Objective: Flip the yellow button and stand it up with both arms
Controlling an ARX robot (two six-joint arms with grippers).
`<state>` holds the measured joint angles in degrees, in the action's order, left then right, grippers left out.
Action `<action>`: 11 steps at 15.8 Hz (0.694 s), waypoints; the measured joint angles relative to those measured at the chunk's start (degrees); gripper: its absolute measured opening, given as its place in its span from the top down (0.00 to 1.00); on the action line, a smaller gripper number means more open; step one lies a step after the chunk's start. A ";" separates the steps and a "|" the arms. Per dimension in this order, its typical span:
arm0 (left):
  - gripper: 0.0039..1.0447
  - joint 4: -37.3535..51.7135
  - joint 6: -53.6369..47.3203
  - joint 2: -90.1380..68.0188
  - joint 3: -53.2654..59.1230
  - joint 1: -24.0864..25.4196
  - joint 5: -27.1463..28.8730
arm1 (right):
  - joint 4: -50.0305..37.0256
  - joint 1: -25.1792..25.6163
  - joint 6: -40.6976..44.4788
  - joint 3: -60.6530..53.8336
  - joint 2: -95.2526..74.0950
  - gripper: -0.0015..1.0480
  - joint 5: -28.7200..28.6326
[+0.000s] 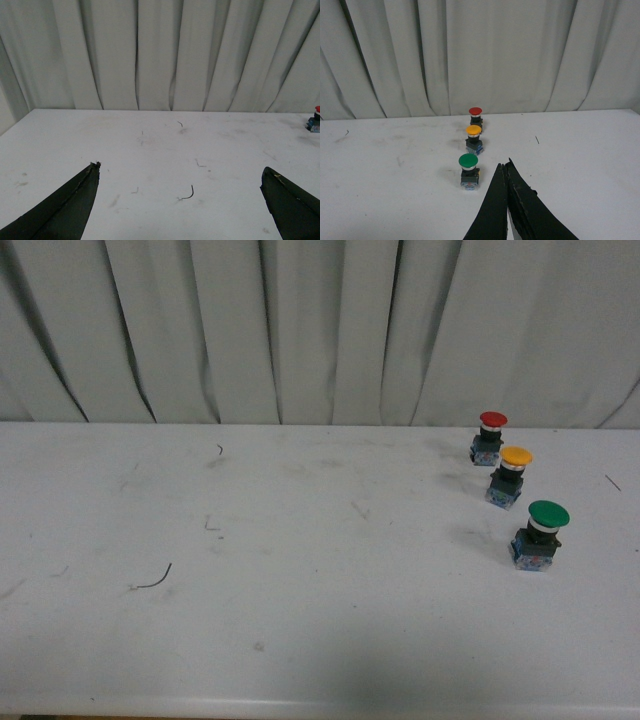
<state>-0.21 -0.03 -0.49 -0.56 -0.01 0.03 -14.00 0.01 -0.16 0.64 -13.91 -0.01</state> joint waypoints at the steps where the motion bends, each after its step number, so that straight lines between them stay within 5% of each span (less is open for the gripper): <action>1: 0.06 0.00 0.00 0.00 0.00 0.00 0.00 | 1.14 0.00 0.00 0.00 1.22 0.98 -0.02; 4: 0.06 0.00 0.00 0.00 0.00 0.00 0.00 | 3.98 0.00 0.00 0.00 3.93 0.98 0.00; 6: 0.06 0.00 0.00 0.00 0.00 0.00 0.07 | 14.36 0.00 0.00 0.02 12.81 0.98 -0.02; 11: 0.06 0.02 0.00 0.00 0.00 0.00 0.00 | 14.19 0.00 0.04 0.02 13.70 0.94 0.00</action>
